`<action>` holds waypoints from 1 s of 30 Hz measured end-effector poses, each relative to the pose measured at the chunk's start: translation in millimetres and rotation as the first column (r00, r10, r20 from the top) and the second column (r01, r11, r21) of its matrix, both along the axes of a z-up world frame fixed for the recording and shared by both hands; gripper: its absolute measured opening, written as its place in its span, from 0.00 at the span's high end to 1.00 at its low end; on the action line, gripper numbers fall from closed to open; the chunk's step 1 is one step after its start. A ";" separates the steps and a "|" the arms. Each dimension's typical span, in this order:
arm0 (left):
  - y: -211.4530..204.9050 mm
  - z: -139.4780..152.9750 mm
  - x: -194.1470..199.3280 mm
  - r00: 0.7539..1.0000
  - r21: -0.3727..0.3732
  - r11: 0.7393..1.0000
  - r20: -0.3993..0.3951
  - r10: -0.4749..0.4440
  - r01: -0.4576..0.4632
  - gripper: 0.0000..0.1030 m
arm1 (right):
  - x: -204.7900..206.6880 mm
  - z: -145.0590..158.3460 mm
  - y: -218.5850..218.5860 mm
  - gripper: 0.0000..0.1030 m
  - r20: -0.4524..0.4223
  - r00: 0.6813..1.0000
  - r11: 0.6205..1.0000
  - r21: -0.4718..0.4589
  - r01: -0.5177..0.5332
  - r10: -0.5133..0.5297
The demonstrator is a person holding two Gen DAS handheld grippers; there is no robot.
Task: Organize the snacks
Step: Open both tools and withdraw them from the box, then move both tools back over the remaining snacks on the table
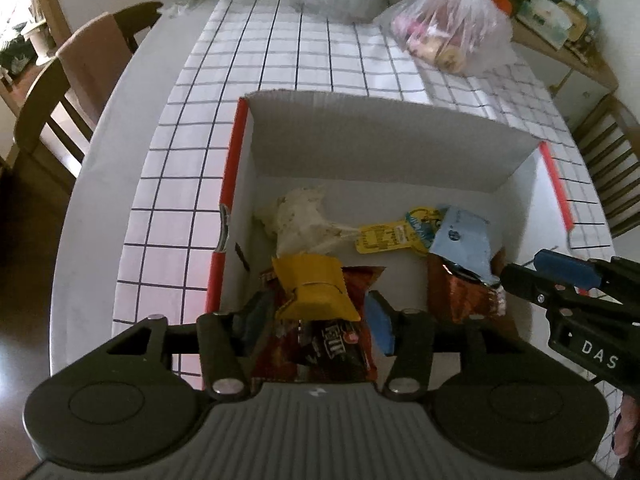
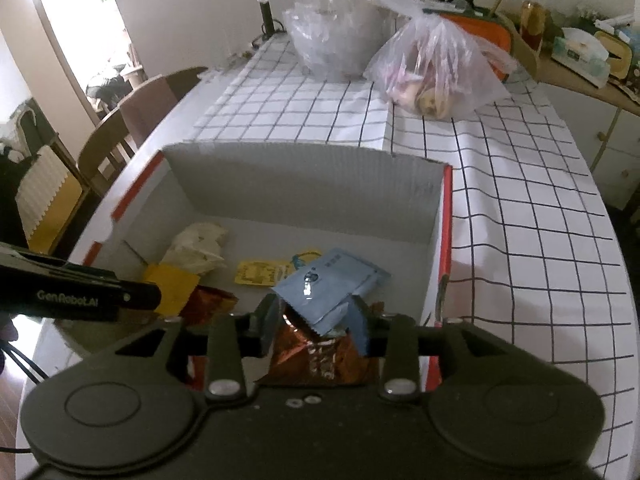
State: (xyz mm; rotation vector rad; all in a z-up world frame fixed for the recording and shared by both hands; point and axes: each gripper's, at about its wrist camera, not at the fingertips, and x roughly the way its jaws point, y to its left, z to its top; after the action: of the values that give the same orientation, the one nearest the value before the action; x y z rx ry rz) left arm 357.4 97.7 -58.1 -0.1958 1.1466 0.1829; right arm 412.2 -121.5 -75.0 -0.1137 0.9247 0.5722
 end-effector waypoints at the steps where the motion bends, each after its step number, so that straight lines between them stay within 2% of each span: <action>1: -1.2 3.3 -3.7 1.000 0.000 1.000 0.012 -0.001 0.001 0.45 | -3.7 3.3 -1.6 0.60 0.005 1.000 1.000 0.007 0.001 -0.001; 9: -6.7 31.9 -40.8 0.993 -0.013 1.000 0.118 -0.014 0.016 0.37 | -35.9 30.0 -13.7 0.38 0.067 0.998 0.999 0.049 0.016 -0.020; 18: -12.6 59.8 -82.2 0.978 -0.007 1.000 0.207 -0.028 0.030 0.31 | -77.0 57.3 -26.6 0.18 0.139 0.990 0.995 0.095 0.007 -0.021; 23: -15.4 69.4 -106.1 0.968 -0.025 0.999 0.249 -0.037 0.045 0.22 | -99.3 67.6 -37.0 0.09 0.166 0.986 0.992 0.123 0.000 -0.021; 27: -18.5 71.6 -124.9 0.963 -0.030 0.998 0.267 -0.044 0.054 0.16 | -116.8 70.5 -45.8 0.05 0.179 0.984 0.991 0.137 0.000 -0.025; 30: -20.5 70.5 -136.8 0.961 -0.043 0.997 0.272 -0.057 0.071 0.15 | -129.3 69.3 -53.0 0.02 0.182 0.983 0.989 0.145 0.000 -0.027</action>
State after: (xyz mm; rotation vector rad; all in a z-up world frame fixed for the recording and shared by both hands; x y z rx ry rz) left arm 220.5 77.2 12.4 -0.2229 0.8844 0.0657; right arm 282.8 -174.5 -5.7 -0.0289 0.7025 0.6040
